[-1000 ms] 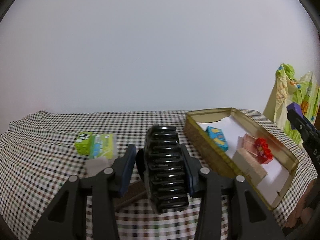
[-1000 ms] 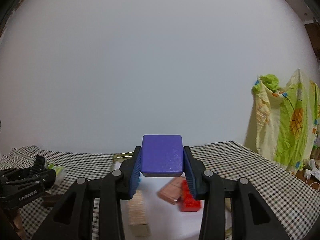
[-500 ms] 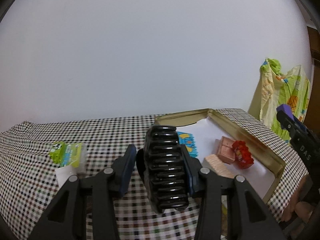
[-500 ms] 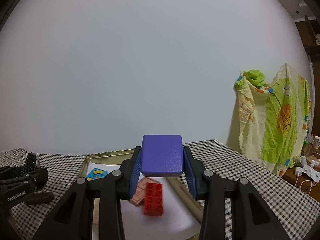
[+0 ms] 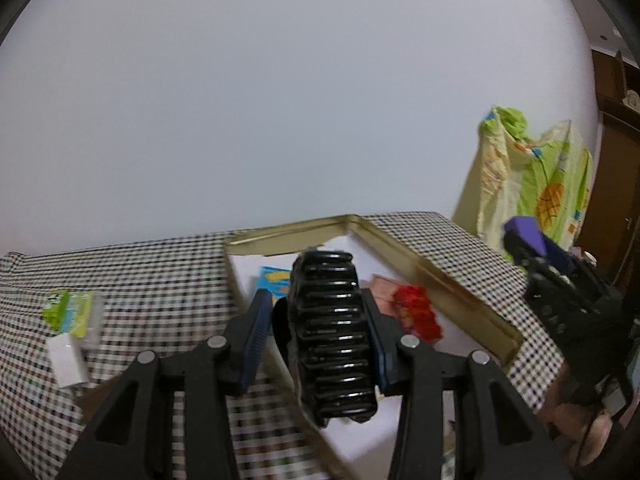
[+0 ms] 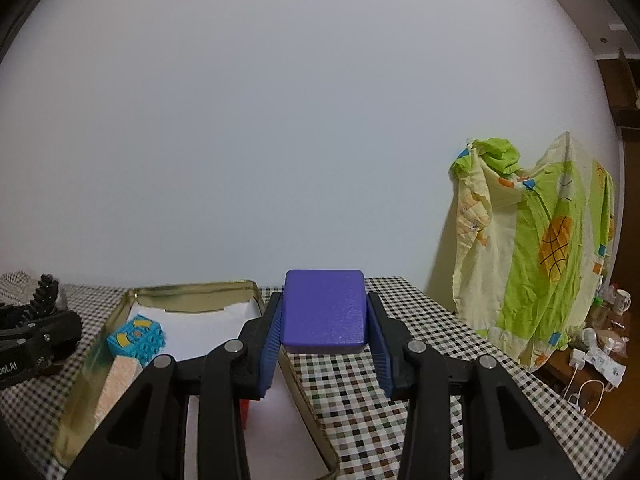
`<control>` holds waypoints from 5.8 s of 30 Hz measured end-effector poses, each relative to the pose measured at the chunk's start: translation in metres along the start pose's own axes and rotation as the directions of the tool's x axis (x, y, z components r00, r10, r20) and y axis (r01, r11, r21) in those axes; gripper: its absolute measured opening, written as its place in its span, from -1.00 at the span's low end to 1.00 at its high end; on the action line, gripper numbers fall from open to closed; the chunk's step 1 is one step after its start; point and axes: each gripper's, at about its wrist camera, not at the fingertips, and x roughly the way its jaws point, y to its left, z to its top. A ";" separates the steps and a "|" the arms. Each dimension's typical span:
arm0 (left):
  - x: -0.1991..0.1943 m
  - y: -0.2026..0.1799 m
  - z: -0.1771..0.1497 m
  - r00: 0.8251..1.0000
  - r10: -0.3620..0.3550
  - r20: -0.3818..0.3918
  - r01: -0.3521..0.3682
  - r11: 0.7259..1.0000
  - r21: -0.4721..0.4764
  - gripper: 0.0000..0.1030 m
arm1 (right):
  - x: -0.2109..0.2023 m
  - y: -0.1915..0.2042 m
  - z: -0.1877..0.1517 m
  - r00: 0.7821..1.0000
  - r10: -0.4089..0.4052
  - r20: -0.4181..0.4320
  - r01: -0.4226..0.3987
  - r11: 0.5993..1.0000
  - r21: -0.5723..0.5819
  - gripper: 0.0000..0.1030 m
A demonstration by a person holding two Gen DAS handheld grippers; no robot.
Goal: Organize rigid objects
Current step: 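Carry the hair clip and purple cube over the tin tray with both tools, then lower both held items into the tray and open both tools, then withdraw both tools from the tray toward the comb and charger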
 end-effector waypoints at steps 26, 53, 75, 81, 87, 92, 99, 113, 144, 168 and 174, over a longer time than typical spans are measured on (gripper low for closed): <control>0.028 -0.035 -0.015 0.994 -0.016 -0.109 0.022 0.998 0.059 -0.17 | 0.036 0.002 -0.007 0.969 0.133 -0.207 -0.133 0.991 0.018 -0.17; 0.041 -0.046 -0.018 0.990 -0.002 -0.144 0.016 0.996 0.090 -0.17 | 0.045 0.003 -0.009 0.950 0.155 -0.271 -0.152 0.988 0.033 -0.17; 0.039 -0.047 -0.021 0.984 0.051 -0.172 -0.030 0.992 0.125 -0.13 | 0.052 0.008 -0.013 0.923 0.169 -0.344 -0.173 0.985 0.020 -0.17; 0.034 -0.053 -0.022 0.988 0.081 -0.132 -0.058 0.983 0.174 0.31 | 0.051 0.011 -0.014 0.925 0.160 -0.345 -0.167 0.986 0.011 0.09; 0.025 -0.046 -0.019 0.994 0.054 -0.098 -0.043 0.993 0.111 0.85 | 0.044 0.002 -0.011 0.938 0.181 -0.297 -0.167 0.983 0.073 0.55; 0.017 -0.046 -0.016 0.996 0.076 -0.038 -0.070 0.989 0.130 0.94 | 0.038 -0.002 -0.007 0.956 0.161 -0.247 -0.141 0.986 0.093 0.56; 0.010 -0.032 -0.016 0.997 0.079 -0.002 -0.079 0.991 0.108 0.96 | 0.035 -0.007 -0.005 0.962 0.147 -0.231 -0.124 0.986 0.111 0.56; -0.005 0.016 -0.010 0.982 0.178 0.066 -0.176 0.984 -0.037 0.99 | 0.022 -0.009 -0.001 0.983 0.071 -0.167 -0.058 0.995 0.078 0.56; -0.045 0.061 -0.017 0.947 0.268 0.180 -0.269 0.963 -0.019 0.99 | -0.016 -0.002 0.005 0.996 -0.086 0.034 0.083 0.994 0.076 0.56; -0.069 0.157 -0.023 0.937 0.328 0.119 -0.323 0.944 -0.060 0.99 | -0.058 0.086 0.002 0.998 0.029 0.051 -0.035 0.992 0.122 0.56; -0.070 0.193 -0.024 0.923 0.375 0.088 -0.366 0.925 -0.099 0.99 | -0.052 0.127 0.001 0.993 0.120 0.015 -0.121 0.988 0.091 0.56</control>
